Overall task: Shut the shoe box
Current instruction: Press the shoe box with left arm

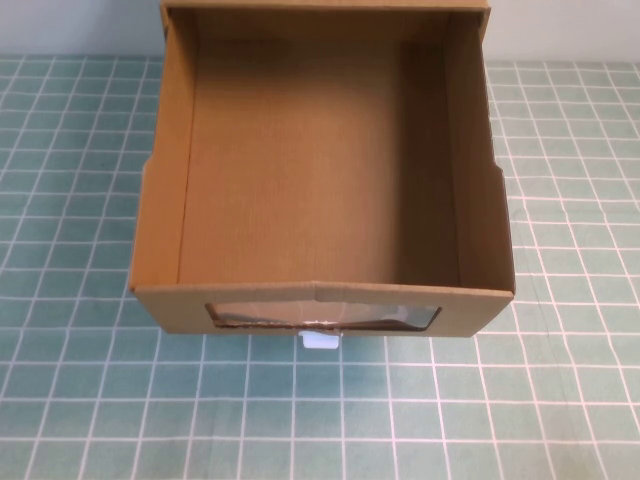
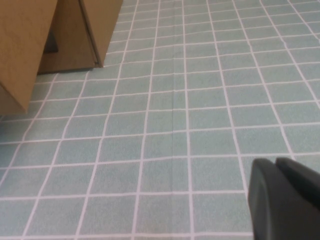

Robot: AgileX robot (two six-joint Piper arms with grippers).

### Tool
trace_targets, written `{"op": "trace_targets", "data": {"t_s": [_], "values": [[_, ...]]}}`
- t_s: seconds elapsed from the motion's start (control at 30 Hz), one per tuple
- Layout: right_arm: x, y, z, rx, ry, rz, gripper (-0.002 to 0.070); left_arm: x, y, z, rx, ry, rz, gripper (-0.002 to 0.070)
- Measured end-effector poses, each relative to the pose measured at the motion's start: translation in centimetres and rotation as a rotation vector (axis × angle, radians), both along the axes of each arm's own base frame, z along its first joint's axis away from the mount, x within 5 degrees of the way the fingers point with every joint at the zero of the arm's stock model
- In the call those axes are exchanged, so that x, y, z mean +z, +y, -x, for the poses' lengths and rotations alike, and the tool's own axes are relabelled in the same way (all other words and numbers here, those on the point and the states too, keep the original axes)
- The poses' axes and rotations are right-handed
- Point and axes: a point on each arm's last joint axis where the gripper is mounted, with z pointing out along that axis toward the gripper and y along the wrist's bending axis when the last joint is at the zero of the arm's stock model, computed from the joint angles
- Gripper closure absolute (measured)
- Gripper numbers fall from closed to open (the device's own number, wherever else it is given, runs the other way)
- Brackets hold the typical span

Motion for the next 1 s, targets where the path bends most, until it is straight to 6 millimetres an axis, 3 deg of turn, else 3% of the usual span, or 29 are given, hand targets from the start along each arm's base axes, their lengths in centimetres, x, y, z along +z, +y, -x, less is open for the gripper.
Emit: {"op": "trace_targets", "data": {"t_s": [0.2,0.4,0.5,0.63,1.0], "values": [[0.0,0.0,0.0,0.0,0.0,0.0,0.0689,0.2,0.0,0.0,0.008,-0.018,0.04,0.068],[0.0,0.0,0.0,0.0,0.0,0.0,0.0689,1.5,-0.4,-0.3,0.062,-0.119,0.493,0.068],[0.0,0.0,0.0,0.0,0.0,0.0,0.0689,2.3,-0.2,-0.4,0.081,-0.192,0.618,0.068],[0.0,0.0,0.0,0.0,0.0,0.0,0.0689,3.0,0.1,-0.4,0.095,-0.273,0.663,0.068],[0.0,0.0,0.0,0.0,0.0,0.0,0.0689,3.1,0.2,-0.4,0.094,-0.287,0.646,0.068]]}}
